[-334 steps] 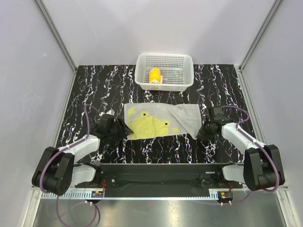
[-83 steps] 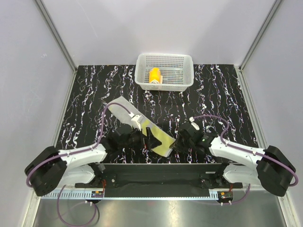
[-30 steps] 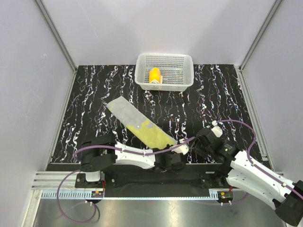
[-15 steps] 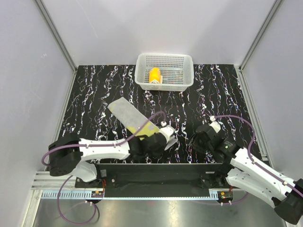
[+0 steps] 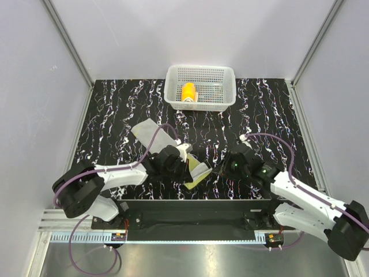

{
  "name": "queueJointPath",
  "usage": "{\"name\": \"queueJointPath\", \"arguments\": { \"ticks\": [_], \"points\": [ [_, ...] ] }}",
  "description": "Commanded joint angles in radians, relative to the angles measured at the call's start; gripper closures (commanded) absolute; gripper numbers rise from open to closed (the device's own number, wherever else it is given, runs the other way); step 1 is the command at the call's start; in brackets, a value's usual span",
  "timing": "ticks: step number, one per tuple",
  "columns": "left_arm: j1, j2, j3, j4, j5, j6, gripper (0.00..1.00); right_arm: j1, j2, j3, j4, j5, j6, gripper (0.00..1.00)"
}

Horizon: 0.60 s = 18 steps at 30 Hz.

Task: Roll the towels
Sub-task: Roll the towel

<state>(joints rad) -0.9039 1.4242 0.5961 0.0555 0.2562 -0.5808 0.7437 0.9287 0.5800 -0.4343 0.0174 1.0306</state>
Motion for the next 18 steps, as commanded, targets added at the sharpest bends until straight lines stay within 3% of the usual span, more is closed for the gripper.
{"name": "queueJointPath", "arguments": {
  "ticks": [1, 7, 18],
  "points": [
    [0.052, 0.008, -0.024, 0.105, 0.129, -0.054, 1.0, -0.003, 0.07, 0.017, 0.179, -0.097, -0.037, 0.7],
    [0.102, 0.033, -0.047, 0.124, 0.166, -0.105, 0.99, -0.004, 0.231, 0.024, 0.334, -0.154, -0.049, 0.75],
    [0.143, 0.056, -0.059, 0.076, 0.152, -0.114, 0.83, -0.006, 0.562, 0.07, 0.545, -0.194, -0.066, 0.82]
  ]
}}
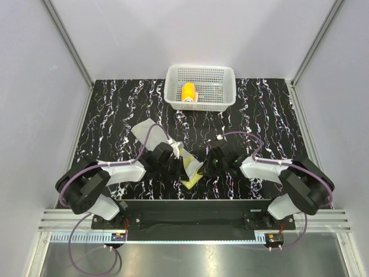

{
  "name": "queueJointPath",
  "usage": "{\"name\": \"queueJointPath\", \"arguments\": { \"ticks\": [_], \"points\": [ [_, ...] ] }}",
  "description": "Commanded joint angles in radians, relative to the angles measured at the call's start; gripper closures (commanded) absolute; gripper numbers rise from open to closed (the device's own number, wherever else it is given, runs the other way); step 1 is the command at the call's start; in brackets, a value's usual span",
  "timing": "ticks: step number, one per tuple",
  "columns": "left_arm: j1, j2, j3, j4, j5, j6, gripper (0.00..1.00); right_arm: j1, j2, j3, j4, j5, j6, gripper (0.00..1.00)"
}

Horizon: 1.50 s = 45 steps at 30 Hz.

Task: Roll the towels
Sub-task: Roll the towel

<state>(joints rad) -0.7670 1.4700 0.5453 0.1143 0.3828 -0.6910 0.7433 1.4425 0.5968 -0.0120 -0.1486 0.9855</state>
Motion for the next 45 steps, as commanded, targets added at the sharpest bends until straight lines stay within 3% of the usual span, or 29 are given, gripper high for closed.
{"name": "queueJointPath", "arguments": {
  "ticks": [1, 16, 22, 24, 28, 29, 31, 35, 41, 45],
  "points": [
    [0.006, 0.013, -0.008, 0.016, 0.027, -0.001, 0.83, -0.005, 0.064, 0.057, 0.15, -0.034, -0.021, 0.82],
    [0.018, 0.066, 0.013, -0.01, 0.028, 0.034, 0.76, -0.005, 0.157, 0.086, 0.191, -0.062, -0.021, 0.87],
    [0.02, -0.043, 0.068, -0.169, -0.088, 0.087, 0.3, -0.005, 0.223, 0.051, 0.25, -0.06, 0.005, 0.89],
    [0.018, -0.094, 0.094, -0.221, -0.159, 0.1, 0.01, -0.005, 0.223, 0.049, 0.224, -0.039, 0.015, 0.91],
    [-0.001, -0.23, 0.114, -0.349, -0.339, 0.126, 0.01, -0.005, 0.196, 0.051, 0.144, 0.018, 0.035, 0.91],
    [-0.033, -0.267, 0.111, -0.363, -0.445, 0.128, 0.01, -0.005, 0.191, 0.052, 0.13, 0.029, 0.036, 0.91],
    [-0.077, -0.365, 0.102, -0.381, -0.524, 0.148, 0.04, -0.005, 0.177, 0.055, 0.089, 0.04, 0.045, 0.91],
    [-0.289, -0.451, 0.087, -0.334, -0.691, 0.223, 0.15, -0.005, 0.168, 0.072, 0.031, 0.047, 0.062, 0.88],
    [-0.518, -0.286, 0.123, -0.223, -0.748, 0.307, 0.27, -0.005, 0.157, 0.087, -0.025, 0.041, 0.064, 0.84],
    [-0.583, -0.032, 0.225, -0.28, -0.818, 0.32, 0.27, -0.005, 0.141, 0.086, -0.052, 0.043, 0.065, 0.84]
  ]
}}
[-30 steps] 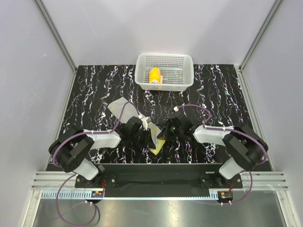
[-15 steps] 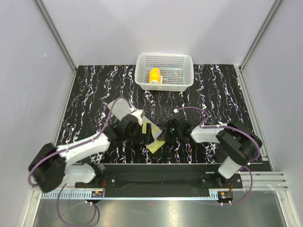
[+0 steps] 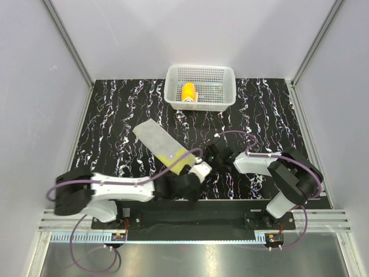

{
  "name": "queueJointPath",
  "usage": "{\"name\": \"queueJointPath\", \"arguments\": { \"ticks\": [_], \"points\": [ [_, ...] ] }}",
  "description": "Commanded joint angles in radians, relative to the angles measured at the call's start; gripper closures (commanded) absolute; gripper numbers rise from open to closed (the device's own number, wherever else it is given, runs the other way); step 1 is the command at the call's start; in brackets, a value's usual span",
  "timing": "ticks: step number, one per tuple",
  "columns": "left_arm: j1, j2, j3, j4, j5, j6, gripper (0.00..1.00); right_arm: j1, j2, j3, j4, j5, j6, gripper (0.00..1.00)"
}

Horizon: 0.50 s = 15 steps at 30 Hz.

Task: Roll the towels
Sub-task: Roll the towel

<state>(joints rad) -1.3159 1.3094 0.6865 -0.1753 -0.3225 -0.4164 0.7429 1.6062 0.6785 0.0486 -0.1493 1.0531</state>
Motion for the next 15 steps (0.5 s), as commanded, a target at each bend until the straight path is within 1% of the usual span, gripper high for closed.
{"name": "queueJointPath", "arguments": {
  "ticks": [1, 3, 6, 8, 15],
  "points": [
    [-0.046, 0.169, 0.128, -0.004, -0.128, 0.047, 0.27, -0.007, -0.026, 0.003, -0.115, 0.044, -0.004, 0.83],
    [-0.068, 0.271, 0.165, -0.029, -0.171, 0.045, 0.25, -0.007, -0.035, -0.003, -0.121, 0.043, -0.005, 0.83],
    [-0.077, 0.359, 0.22, -0.076, -0.22, 0.025, 0.24, -0.008, -0.043, -0.011, -0.121, 0.039, -0.008, 0.83],
    [-0.075, 0.382, 0.24, -0.098, -0.248, 0.011, 0.24, -0.01, -0.048, -0.017, -0.119, 0.033, -0.007, 0.83],
    [-0.075, 0.375, 0.271, -0.193, -0.326, -0.018, 0.24, -0.011, -0.048, -0.034, -0.107, 0.022, -0.013, 0.83]
  ]
}}
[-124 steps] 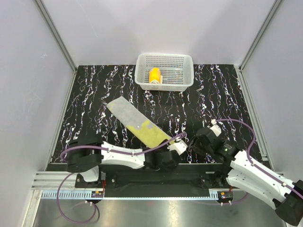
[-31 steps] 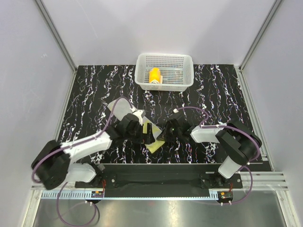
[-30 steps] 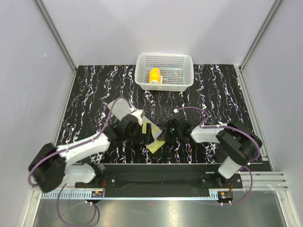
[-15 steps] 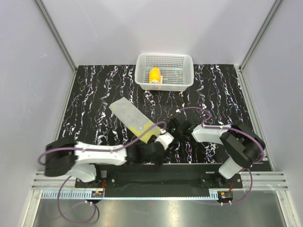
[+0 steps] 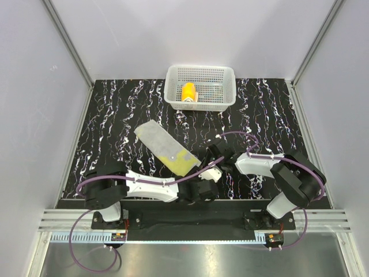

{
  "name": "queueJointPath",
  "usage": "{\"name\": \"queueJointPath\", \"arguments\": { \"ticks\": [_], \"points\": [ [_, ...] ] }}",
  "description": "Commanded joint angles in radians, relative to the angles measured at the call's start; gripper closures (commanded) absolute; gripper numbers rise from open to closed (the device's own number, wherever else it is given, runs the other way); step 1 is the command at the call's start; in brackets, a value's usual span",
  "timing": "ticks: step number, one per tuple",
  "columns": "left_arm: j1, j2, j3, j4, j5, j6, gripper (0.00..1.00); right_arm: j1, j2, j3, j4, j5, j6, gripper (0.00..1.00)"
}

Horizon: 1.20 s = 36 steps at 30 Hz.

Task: Roll the towels
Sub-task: Roll the towel

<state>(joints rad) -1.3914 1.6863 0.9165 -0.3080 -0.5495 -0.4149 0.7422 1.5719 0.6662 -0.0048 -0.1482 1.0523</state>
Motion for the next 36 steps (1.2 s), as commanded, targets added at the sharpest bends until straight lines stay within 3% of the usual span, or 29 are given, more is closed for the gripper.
{"name": "queueJointPath", "arguments": {
  "ticks": [1, 8, 15, 16, 18, 23, 28, 36],
  "points": [
    [0.0, -0.005, 0.047, -0.072, -0.108, -0.024, 0.25, -0.01, -0.013, -0.022, -0.052, 0.018, -0.012, 0.83],
    [0.012, 0.032, 0.03, -0.072, -0.044, -0.016, 0.44, -0.02, -0.006, -0.03, -0.037, 0.006, -0.012, 0.85],
    [0.015, 0.093, 0.058, -0.077, 0.009, 0.008, 0.55, -0.027, -0.023, -0.039, -0.046, 0.006, -0.012, 0.85],
    [0.015, 0.096, 0.059, -0.075, 0.019, 0.011, 0.66, -0.029, -0.026, -0.04, -0.047, 0.004, -0.015, 0.85],
    [0.02, 0.099, 0.055, -0.063, 0.034, 0.022, 0.71, -0.03, -0.039, -0.042, -0.058, 0.004, -0.015, 0.85],
    [0.032, 0.063, 0.03, -0.037, 0.077, 0.039, 1.0, -0.033, -0.09, -0.054, -0.096, 0.016, -0.021, 0.86],
    [0.043, 0.044, 0.025, -0.026, 0.163, 0.059, 1.0, -0.04, -0.136, -0.056, -0.141, 0.038, -0.032, 0.85],
    [0.077, 0.003, 0.055, -0.019, 0.402, 0.039, 1.0, -0.056, -0.341, 0.073, -0.463, 0.235, -0.118, 0.76]
  ]
}}
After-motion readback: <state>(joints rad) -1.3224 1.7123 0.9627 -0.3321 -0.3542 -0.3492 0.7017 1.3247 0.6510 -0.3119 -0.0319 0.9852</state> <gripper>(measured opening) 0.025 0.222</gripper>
